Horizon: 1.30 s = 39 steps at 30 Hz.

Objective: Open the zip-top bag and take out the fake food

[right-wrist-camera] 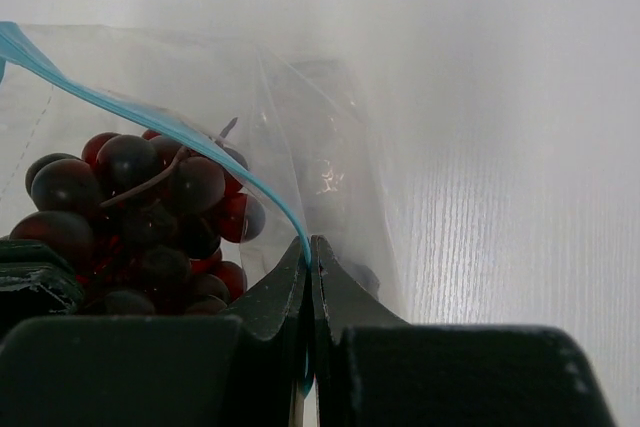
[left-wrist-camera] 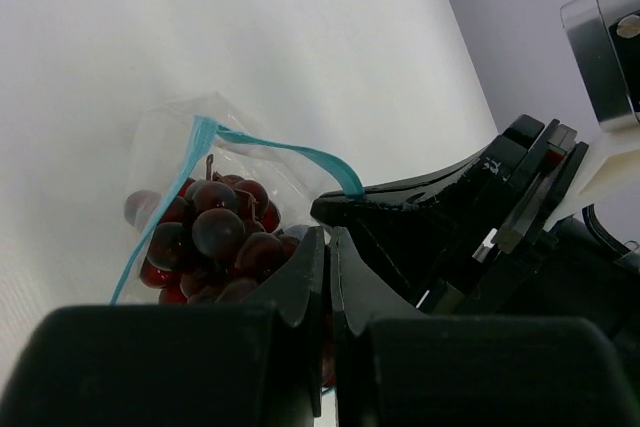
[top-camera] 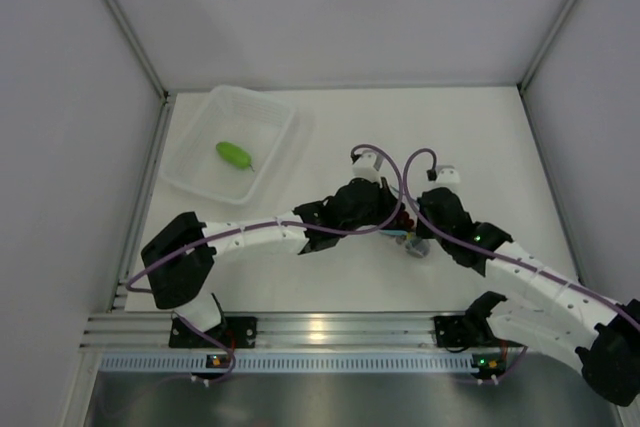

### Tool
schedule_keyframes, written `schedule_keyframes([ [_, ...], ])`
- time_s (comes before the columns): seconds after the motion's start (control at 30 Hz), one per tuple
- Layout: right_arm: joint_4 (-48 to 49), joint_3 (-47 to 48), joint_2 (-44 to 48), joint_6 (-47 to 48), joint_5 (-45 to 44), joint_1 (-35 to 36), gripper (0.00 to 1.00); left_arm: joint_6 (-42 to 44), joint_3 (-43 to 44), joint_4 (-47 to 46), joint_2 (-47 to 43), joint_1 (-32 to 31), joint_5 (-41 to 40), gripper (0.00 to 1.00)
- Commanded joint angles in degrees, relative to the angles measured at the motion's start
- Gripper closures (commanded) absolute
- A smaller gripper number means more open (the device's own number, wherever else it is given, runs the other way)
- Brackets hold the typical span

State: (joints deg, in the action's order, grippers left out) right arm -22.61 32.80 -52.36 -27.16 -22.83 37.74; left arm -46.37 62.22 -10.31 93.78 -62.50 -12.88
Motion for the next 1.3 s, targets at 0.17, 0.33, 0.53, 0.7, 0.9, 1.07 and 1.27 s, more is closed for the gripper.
schedule_keyframes([
  [0.17, 1.1, 3.7, 3.0, -0.3, 1.7, 0.9, 1.00, -1.0, -0.5, -5.3, -3.6, 0.3, -4.5, 1.00],
  [0.33, 0.3, 5.6, 4.7, -1.3, 3.2, 3.0, 1.00, -3.0, 0.2, -6.0, -1.2, 0.3, -7.6, 1.00],
  [0.53, -0.9, 6.1, 4.6, -1.6, 3.8, 5.0, 1.00, -4.4, 1.9, -7.1, 1.6, -0.4, -9.3, 1.00],
  [0.7, -1.3, 4.8, 4.8, -2.9, 0.9, 6.4, 1.00, -5.6, 1.9, -7.5, 1.7, -0.5, -11.3, 1.00],
  [0.9, -1.5, 3.0, 3.8, -3.9, -2.9, 8.2, 1.00, -6.8, 2.5, -7.6, 0.7, -0.5, -12.2, 1.00],
  [1.07, -1.9, 3.1, 0.9, -4.3, -6.9, 9.6, 1.00, -7.8, 3.3, -7.5, 0.3, -0.4, -10.1, 1.00],
  [1.27, -2.3, 2.4, -0.2, -4.7, -10.6, 9.9, 1.00, -8.6, 2.3, -7.5, -2.2, -0.1, -10.6, 1.00],
])
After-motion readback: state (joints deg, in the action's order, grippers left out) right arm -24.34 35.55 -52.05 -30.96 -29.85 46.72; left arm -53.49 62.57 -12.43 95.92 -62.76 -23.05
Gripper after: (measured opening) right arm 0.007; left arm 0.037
